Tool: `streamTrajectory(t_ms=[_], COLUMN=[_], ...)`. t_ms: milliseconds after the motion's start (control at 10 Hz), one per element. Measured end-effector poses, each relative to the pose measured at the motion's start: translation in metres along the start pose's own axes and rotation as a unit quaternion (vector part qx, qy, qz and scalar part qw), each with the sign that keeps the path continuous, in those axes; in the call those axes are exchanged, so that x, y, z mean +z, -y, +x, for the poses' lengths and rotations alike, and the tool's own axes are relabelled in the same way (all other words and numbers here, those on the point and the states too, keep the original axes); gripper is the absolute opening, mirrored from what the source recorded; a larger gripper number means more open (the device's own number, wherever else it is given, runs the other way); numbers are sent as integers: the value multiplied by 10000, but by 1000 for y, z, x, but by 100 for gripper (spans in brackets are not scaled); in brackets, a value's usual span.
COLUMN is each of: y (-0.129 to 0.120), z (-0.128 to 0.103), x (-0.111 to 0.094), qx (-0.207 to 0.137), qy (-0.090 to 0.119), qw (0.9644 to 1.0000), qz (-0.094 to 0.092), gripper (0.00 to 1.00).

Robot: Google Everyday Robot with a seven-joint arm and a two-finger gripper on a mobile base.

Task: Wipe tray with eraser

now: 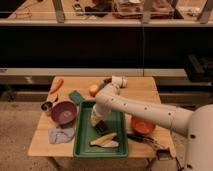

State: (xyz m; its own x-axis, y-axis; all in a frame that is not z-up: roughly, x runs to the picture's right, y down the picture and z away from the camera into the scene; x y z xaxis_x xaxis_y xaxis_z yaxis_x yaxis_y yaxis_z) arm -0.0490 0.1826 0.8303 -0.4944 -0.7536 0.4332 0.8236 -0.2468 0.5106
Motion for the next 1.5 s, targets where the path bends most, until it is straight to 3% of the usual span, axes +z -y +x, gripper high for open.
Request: streamTrajectory(t_ms=[400, 600, 800, 1200, 1500], y=[-31, -44, -45, 3, 40], z=[-13, 5, 24, 57, 40], x=[-17, -25, -16, -9, -8], qx=[412, 475, 436, -78, -525], qy=[-34, -70, -95, -124, -15], qw=[9991, 9988, 9990, 9999, 9986], qz=[-136, -103, -59, 32, 92], gripper=[0, 0, 0, 0, 0])
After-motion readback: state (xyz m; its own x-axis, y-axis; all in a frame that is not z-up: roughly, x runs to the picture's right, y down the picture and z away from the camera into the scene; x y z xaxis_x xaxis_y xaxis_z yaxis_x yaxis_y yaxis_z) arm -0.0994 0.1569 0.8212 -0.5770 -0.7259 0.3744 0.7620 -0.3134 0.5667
